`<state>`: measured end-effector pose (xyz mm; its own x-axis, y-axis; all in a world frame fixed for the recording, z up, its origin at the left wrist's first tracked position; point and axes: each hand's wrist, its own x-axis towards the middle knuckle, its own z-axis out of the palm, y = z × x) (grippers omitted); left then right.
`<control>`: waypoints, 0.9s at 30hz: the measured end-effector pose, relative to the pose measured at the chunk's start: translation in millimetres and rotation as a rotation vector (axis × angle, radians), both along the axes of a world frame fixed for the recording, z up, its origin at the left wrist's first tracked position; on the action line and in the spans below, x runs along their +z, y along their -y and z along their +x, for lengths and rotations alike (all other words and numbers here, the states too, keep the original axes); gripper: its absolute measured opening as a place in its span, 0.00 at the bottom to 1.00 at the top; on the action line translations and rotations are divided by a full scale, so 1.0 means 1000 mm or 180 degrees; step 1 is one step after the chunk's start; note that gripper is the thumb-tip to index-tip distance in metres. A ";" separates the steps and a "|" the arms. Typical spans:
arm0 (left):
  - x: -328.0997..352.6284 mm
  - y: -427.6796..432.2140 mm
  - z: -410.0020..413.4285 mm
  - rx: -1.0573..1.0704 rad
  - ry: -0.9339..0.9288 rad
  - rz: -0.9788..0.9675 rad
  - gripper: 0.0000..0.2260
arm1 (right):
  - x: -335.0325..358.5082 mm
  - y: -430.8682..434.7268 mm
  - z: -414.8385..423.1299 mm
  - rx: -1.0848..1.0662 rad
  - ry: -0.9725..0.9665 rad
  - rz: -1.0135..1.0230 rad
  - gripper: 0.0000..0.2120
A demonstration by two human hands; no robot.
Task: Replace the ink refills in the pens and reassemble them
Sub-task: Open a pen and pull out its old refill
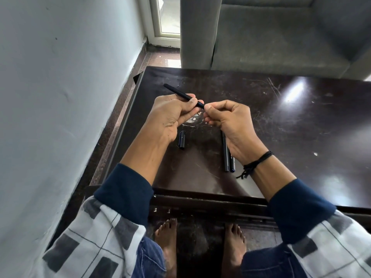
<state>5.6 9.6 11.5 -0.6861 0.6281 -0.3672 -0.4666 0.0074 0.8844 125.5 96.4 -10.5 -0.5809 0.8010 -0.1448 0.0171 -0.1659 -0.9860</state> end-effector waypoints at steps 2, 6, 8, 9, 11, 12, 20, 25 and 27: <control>0.001 0.000 0.000 0.0003 0.0009 0.0011 0.04 | 0.001 -0.001 0.000 0.0014 -0.0045 0.0032 0.03; 0.002 0.001 -0.003 0.0068 0.0011 0.0079 0.05 | 0.000 0.000 -0.001 0.0002 -0.0072 -0.0095 0.10; 0.002 0.001 -0.003 0.0045 0.0013 0.0065 0.05 | -0.001 -0.001 -0.002 -0.0038 -0.0042 -0.0048 0.08; 0.002 0.001 -0.002 0.0024 0.0006 0.0044 0.06 | -0.001 -0.001 -0.002 -0.0061 -0.0028 -0.0005 0.06; 0.001 0.001 0.000 -0.0006 0.0004 0.0034 0.06 | -0.002 -0.002 -0.001 -0.0087 0.0005 0.0083 0.04; 0.001 0.001 0.000 -0.0007 0.0010 0.0040 0.06 | -0.001 -0.002 0.000 -0.0083 0.0005 0.0111 0.04; 0.000 0.001 -0.003 0.0023 -0.0002 0.0050 0.05 | 0.000 0.000 -0.002 -0.0014 -0.0013 0.0106 0.07; -0.001 0.000 -0.001 -0.0042 -0.0081 0.0001 0.05 | 0.001 -0.001 0.001 0.0025 -0.0020 0.0297 0.04; 0.000 0.000 -0.003 -0.0018 -0.0049 0.0053 0.05 | 0.002 -0.001 0.001 0.0061 -0.0016 0.0240 0.07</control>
